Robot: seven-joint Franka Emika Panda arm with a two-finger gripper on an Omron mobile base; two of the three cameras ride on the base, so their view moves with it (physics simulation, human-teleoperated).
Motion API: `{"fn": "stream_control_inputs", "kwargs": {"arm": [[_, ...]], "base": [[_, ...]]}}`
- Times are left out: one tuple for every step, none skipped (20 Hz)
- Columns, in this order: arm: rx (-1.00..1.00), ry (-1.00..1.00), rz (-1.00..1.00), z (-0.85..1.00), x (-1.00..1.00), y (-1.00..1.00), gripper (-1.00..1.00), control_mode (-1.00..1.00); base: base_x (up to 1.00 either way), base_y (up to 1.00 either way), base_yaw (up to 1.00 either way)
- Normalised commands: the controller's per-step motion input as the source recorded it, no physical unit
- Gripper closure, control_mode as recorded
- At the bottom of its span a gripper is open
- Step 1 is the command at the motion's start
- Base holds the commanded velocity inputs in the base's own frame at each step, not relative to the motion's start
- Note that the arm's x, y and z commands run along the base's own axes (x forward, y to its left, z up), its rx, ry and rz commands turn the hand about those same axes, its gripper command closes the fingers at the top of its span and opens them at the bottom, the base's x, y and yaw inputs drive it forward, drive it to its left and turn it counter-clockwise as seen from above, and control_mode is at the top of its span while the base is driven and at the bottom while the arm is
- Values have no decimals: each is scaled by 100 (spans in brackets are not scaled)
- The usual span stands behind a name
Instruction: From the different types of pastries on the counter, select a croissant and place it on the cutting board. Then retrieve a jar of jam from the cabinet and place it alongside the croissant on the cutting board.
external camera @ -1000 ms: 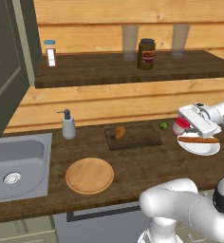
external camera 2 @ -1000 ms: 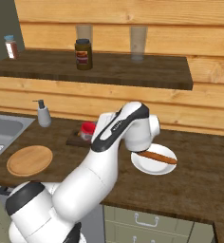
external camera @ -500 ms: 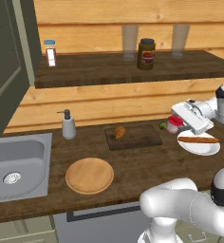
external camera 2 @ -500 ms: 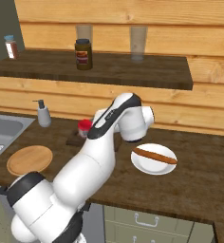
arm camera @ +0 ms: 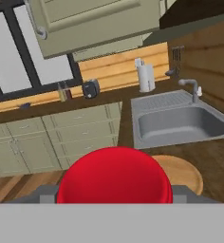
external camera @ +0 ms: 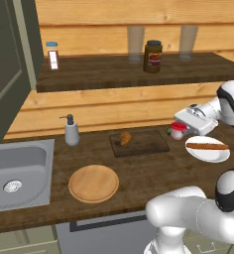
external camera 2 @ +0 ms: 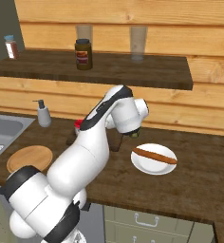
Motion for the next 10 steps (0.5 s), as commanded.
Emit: {"fn": "stream_control_inputs", "kwargs": {"arm": [[-3, 7, 0, 0, 0, 0, 100, -100], [-1, 5, 0, 0, 0, 0, 100, -100], [0, 5, 0, -6, 0, 0, 100, -100], [0, 1, 0, -14, -4, 0, 100, -100], [0, 0, -3, -16, 0, 0, 100, -100], [0, 3, -5, -18, 0, 0, 100, -100], [0, 4, -7, -15, 0, 0, 100, -100], [0, 5, -7, -14, 0, 0, 100, -100], [0, 2, -10, -7, -6, 0, 100, -100], [0, 3, -12, -4, -4, 0, 100, -100]], "base": [[0, 0, 0], [0, 0, 0], [0, 0, 0], [0, 0, 0], [0, 0, 0], [0, 0, 0], [0, 0, 0], [0, 0, 0], [0, 0, 0], [0, 0, 0]]}}
